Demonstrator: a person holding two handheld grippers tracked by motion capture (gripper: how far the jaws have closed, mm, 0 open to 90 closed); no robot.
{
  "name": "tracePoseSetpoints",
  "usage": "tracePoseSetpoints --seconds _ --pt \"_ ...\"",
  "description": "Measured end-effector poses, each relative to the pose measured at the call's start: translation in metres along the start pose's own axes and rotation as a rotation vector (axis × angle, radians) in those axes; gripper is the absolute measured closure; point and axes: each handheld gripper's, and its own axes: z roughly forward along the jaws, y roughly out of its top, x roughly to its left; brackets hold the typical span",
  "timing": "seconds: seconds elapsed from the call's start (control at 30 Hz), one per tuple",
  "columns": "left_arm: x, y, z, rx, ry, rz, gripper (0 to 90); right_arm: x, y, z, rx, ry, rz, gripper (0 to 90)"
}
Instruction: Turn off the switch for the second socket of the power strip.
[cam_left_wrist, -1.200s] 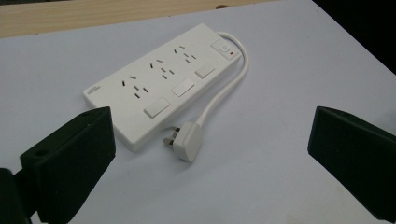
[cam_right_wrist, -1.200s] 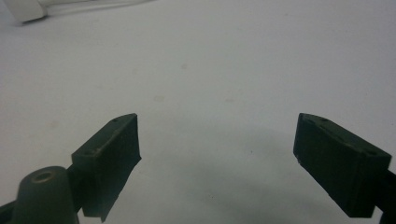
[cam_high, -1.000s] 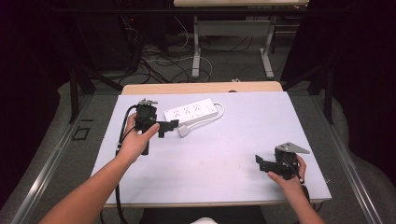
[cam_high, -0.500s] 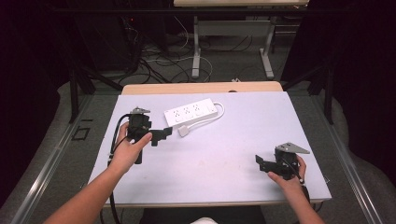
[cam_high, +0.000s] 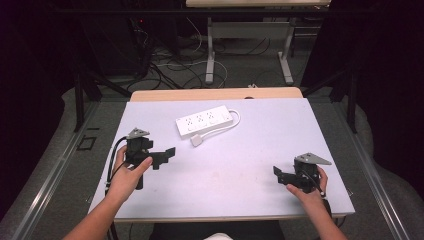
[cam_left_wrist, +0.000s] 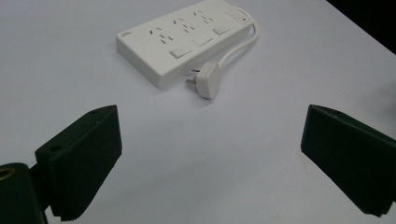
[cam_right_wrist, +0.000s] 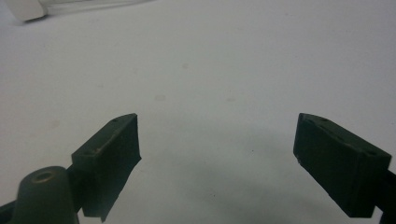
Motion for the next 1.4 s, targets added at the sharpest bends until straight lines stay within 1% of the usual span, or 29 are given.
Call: tracePoseSetpoints --seconds 0.17,0.2,0.3,0.37,0.4,0.47,0.5,0.53,0.57,0.6,0.63,0.67,0.7,0.73,0.77,0.8,0.83,0.87,0.93,1.0,1.03,1.13,1.17,1.2,1.23,1.27,1.3,1.33,1.4 --pt "0.01 -0.012 -0.005 -0.021 0.011 -0.03 5.1 0.0 0.0 0.0 -0.001 -0.001 -0.002 13.8" --pt "0.012 -0.015 -0.006 -0.026 0.014 -0.041 5.1 0.0 0.0 0.0 -0.001 -0.001 -0.002 13.8" --pt "0.017 -0.024 -0.007 -0.035 0.024 -0.051 5.1 0.0 0.0 0.0 -0.001 -0.001 -0.001 13.8" --pt "0.02 -0.029 -0.007 -0.035 0.033 -0.049 5.1 0.0 0.0 0.0 0.0 -0.001 0.0 13.8" --pt "0.022 -0.032 -0.007 -0.033 0.04 -0.037 5.1 0.0 0.0 0.0 0.001 -0.001 0.005 13.8" --pt "0.024 -0.038 -0.007 -0.039 0.047 -0.042 5.1 0.0 0.0 0.0 0.001 -0.001 0.005 13.8" --pt "0.025 -0.04 -0.008 -0.036 0.05 -0.038 5.1 0.0 0.0 0.0 0.001 -0.001 0.005 13.8" --pt "0.026 -0.043 -0.007 -0.039 0.053 -0.045 5.1 0.0 0.0 0.0 0.001 -0.002 0.005 13.8" --pt "0.028 -0.045 -0.008 -0.031 0.057 -0.032 5.1 0.0 0.0 0.0 0.001 -0.002 0.006 13.8" --pt "0.028 -0.048 -0.008 -0.034 0.063 -0.042 5.1 0.0 0.0 0.0 0.001 -0.002 0.006 13.8" --pt "0.03 -0.05 -0.009 -0.027 0.065 -0.025 5.0 0.0 0.0 0.0 0.001 -0.002 0.006 13.8" --pt "0.029 -0.053 -0.008 -0.036 0.072 -0.036 5.1 0.0 0.0 0.0 0.001 -0.002 0.006 13.8" --pt "0.031 -0.055 -0.008 -0.035 0.075 -0.027 5.1 0.0 -0.001 0.0 0.002 -0.002 0.007 13.8" --pt "0.032 -0.057 -0.01 -0.016 0.074 -0.02 5.1 0.0 -0.001 0.0 0.002 -0.002 0.006 13.8" --pt "0.032 -0.06 -0.008 -0.032 0.083 -0.022 5.1 0.0 -0.001 0.0 0.002 -0.002 0.006 13.8" --pt "0.033 -0.061 -0.009 -0.024 0.086 -0.014 5.1 0.0 -0.001 0.0 0.002 -0.002 0.006 13.8" --pt "0.034 -0.063 -0.009 -0.019 0.084 -0.02 5.0 0.0 -0.001 0.0 0.002 -0.002 0.006 13.8" --pt "0.036 -0.066 -0.009 -0.016 0.089 -0.014 5.0 0.0 -0.001 0.0 0.001 -0.002 0.006 13.8" --pt "0.037 -0.069 -0.009 -0.011 0.084 -0.016 5.1 0.0 -0.001 0.0 0.002 -0.001 0.006 13.8" --pt "0.039 -0.072 -0.007 -0.023 0.092 -0.02 5.1 0.0 -0.001 0.0 0.003 -0.003 0.008 13.8" --pt "0.04 -0.073 -0.008 -0.011 0.084 -0.021 5.1 0.0 -0.001 0.0 0.001 -0.004 0.003 13.8" --pt "0.042 -0.077 -0.006 -0.026 0.089 -0.024 5.1 0.0 -0.001 0.001 0.001 -0.005 -0.005 13.8" --pt "0.042 -0.078 -0.006 -0.021 0.086 -0.035 5.1 0.001 -0.001 0.001 0.004 -0.006 0.007 13.8" --pt "0.044 -0.078 -0.007 -0.012 0.081 -0.024 5.1 0.001 -0.001 0.001 0.005 -0.006 0.003 13.8" --pt "0.044 -0.08 -0.005 -0.032 0.088 -0.034 5.1 0.001 -0.001 0.001 0.004 -0.006 0.003 13.8" --pt "0.045 -0.08 -0.006 -0.019 0.082 -0.033 5.1 0.001 -0.001 0.001 0.003 -0.005 0.005 13.8" --pt "0.045 -0.082 -0.004 -0.027 0.084 -0.044 5.1 0.001 -0.001 0.001 0.003 -0.004 0.005 13.8" --pt "0.046 -0.083 -0.004 -0.027 0.086 -0.047 5.1 0.0 -0.001 0.0 0.001 -0.003 -0.002 13.8" --pt "0.048 -0.085 -0.003 -0.024 0.091 -0.048 5.1 0.0 -0.001 0.0 0.001 -0.003 -0.003 13.8"
